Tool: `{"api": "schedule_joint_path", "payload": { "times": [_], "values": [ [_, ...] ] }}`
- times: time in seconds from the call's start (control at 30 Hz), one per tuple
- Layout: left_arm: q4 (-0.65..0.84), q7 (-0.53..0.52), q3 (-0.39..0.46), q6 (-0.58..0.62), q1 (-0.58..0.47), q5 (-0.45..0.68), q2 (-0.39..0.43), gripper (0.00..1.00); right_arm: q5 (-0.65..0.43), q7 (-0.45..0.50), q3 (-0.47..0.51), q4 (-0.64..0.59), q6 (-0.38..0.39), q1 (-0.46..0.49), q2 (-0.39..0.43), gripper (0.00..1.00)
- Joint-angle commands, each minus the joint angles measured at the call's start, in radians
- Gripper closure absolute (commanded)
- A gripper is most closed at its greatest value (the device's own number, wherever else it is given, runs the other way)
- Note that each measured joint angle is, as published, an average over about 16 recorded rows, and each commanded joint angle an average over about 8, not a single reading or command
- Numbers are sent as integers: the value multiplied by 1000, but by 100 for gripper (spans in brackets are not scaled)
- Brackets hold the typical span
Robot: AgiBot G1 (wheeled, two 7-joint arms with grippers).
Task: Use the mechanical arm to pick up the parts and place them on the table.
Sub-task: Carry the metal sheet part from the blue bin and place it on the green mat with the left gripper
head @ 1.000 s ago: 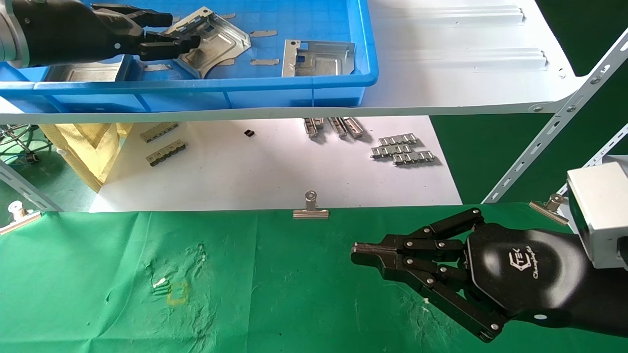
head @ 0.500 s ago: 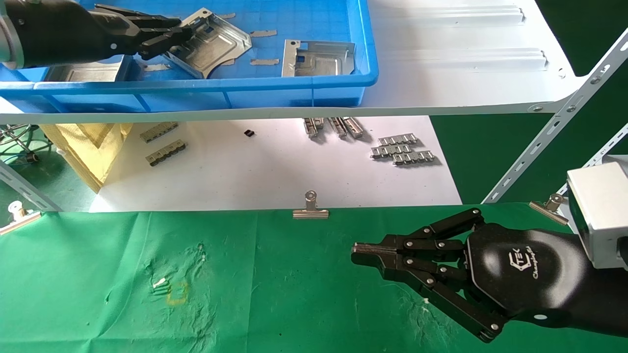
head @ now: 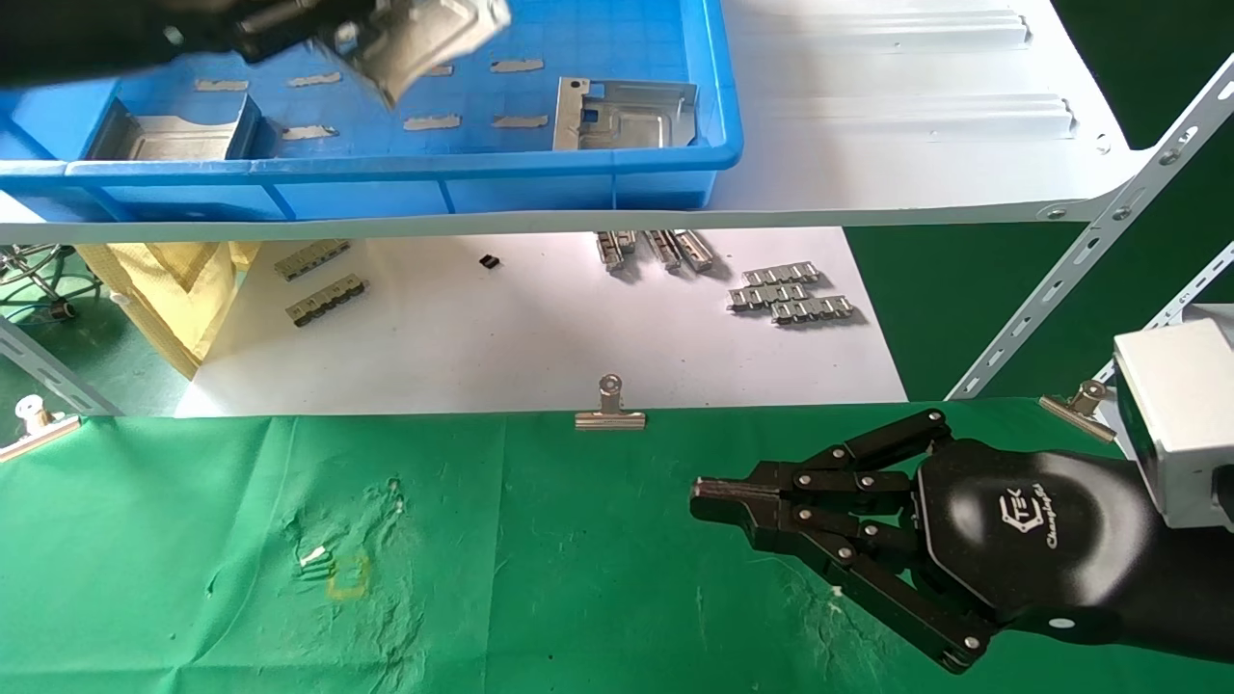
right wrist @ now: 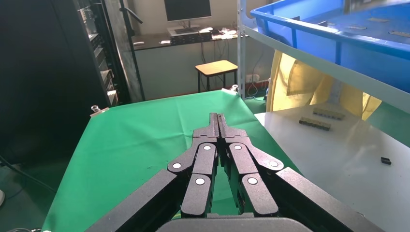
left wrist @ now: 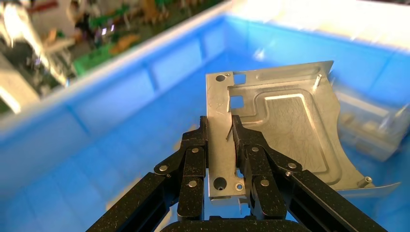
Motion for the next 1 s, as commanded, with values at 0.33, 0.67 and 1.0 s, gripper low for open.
{"api": "schedule_joint_path", "payload": {
  "times": [0.33,0.67,1.0],
  "values": [
    [-116,134,-17,266,39,-64,-70,100,0,0,0,0,0,0,0,0],
    [-625,205,140,279,286,-322,-291,100,0,0,0,0,0,0,0,0],
    [-584,351,342,251,396,-312,-385,100,0,0,0,0,0,0,0,0]
  ]
}}
